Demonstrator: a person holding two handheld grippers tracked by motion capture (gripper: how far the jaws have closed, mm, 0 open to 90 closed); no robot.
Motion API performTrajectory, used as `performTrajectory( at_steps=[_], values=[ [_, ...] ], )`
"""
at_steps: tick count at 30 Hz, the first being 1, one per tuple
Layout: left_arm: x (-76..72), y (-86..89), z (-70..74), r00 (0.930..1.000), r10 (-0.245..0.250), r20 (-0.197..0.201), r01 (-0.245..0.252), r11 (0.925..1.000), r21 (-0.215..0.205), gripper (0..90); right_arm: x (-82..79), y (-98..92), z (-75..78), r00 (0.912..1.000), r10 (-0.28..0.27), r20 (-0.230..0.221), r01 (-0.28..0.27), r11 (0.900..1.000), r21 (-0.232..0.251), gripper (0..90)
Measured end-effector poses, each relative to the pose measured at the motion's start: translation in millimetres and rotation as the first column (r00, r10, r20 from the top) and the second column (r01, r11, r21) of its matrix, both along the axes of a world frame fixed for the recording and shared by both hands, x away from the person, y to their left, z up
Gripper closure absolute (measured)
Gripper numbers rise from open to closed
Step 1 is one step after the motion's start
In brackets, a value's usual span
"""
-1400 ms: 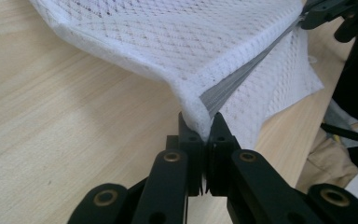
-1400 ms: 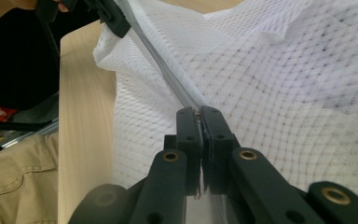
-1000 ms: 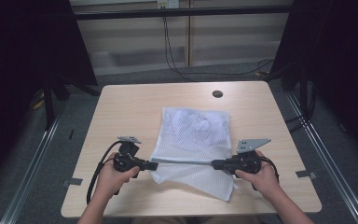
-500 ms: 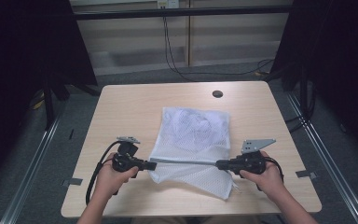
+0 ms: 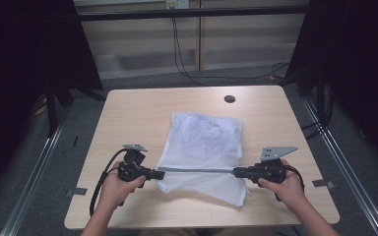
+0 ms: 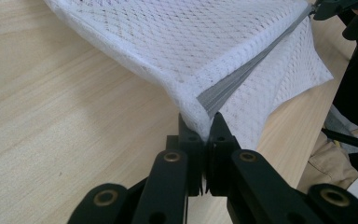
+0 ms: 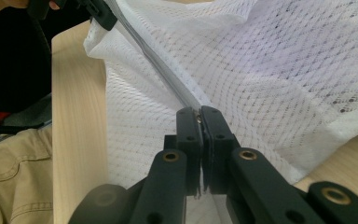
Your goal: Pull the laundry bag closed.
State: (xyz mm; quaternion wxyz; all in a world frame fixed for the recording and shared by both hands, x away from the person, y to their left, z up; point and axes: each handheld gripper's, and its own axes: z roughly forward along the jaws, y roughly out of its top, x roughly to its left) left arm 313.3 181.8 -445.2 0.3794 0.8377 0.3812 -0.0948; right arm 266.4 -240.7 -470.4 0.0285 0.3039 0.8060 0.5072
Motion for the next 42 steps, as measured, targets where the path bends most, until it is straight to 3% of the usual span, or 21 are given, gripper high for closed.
performTrajectory(
  at_steps=[11,12,16,33,35,38,42],
  values=[
    [0.3,1.0,-0.4,1.0000,-0.002,0.005,0.002,0.9999,0.015,87.7,-2.1,-7.2,-0.6,0.9999,-0.011,0.000,0.011,1.000,-0.007,86.8],
    [0.4,1.5,-0.7,1.0000,-0.003,-0.003,0.003,1.0000,-0.004,87.6,-2.1,-8.1,-0.6,0.9999,-0.013,0.000,0.013,1.000,-0.007,86.8],
    [0.2,0.8,-0.7,1.0000,-0.002,0.006,0.002,0.9999,0.013,87.7,-2.5,-11.4,-0.2,0.9998,-0.021,0.002,0.021,1.000,-0.002,86.8],
    [-0.4,0.9,-0.3,1.0000,-0.008,-0.003,0.008,1.0000,-0.004,87.6,-4.3,-19.3,0.3,0.9995,-0.032,0.001,0.032,0.999,-0.006,86.8],
    [-0.4,2.4,-0.4,1.0000,0.004,0.006,-0.004,0.9998,0.018,87.7,-4.5,-20.3,0.0,0.9992,-0.040,0.001,0.040,0.999,-0.015,86.8],
    [0.1,6.0,-1.2,1.0000,0.005,-0.007,-0.005,0.9999,-0.011,87.6,-4.6,-27.3,-0.9,0.9981,-0.061,-0.009,0.061,0.998,-0.001,86.8],
    [-0.6,3.3,-1.1,1.0000,0.007,-0.005,-0.007,1.0000,0.002,87.6,-5.9,-28.2,-1.2,0.9982,-0.059,-0.008,0.059,0.998,-0.011,86.8]
  ],
)
